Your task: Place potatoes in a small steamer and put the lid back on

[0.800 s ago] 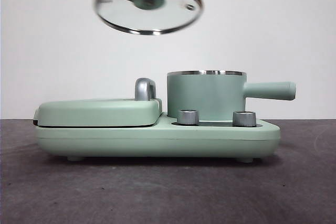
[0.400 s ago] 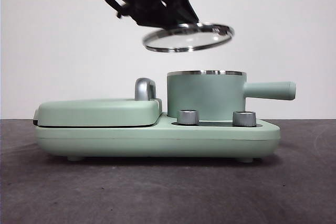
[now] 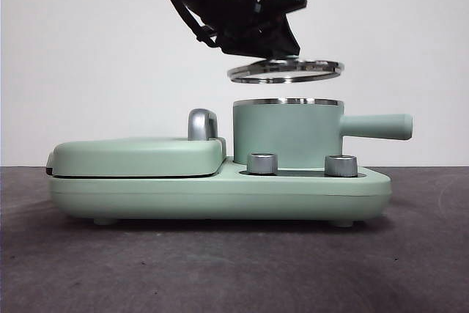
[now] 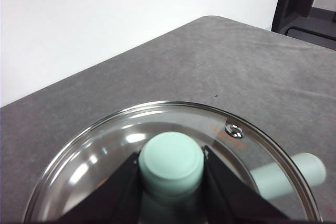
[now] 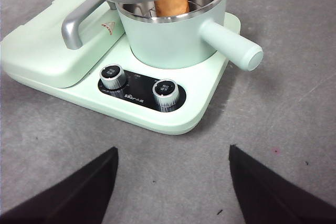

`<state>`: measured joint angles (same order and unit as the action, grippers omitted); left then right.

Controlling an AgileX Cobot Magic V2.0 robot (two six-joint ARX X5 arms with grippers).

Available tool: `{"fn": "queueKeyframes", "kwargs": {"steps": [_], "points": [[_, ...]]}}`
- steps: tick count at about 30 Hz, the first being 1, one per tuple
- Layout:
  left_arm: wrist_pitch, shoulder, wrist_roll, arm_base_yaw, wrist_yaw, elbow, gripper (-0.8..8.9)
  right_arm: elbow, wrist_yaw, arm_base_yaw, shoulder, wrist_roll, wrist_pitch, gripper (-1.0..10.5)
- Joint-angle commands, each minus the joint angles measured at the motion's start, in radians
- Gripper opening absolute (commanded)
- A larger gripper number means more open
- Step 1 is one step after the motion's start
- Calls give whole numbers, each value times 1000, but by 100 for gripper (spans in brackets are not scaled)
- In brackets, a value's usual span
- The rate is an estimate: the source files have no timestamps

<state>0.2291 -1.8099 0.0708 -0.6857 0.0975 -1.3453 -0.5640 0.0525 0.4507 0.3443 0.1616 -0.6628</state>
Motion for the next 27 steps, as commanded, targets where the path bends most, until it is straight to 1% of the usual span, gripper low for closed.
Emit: {"fn": "queueKeyframes", "kwargs": {"steps": [1, 7, 14, 19, 27], "points": [[34, -47, 42, -8, 2, -67, 8, -2, -2, 6, 2, 8, 8, 325], [34, -106, 52, -1, 2, -119, 8, -2, -2, 6, 2, 8, 8, 325], [30, -126, 51, 19, 1, -120, 8, -2, -6, 6, 2, 7, 7, 325], [30, -136, 48, 25, 2, -120, 8, -2, -32, 6, 2, 6, 5, 325], [26, -140, 40, 24, 31, -120, 8, -2, -57, 5, 2, 6, 4, 325]]}}
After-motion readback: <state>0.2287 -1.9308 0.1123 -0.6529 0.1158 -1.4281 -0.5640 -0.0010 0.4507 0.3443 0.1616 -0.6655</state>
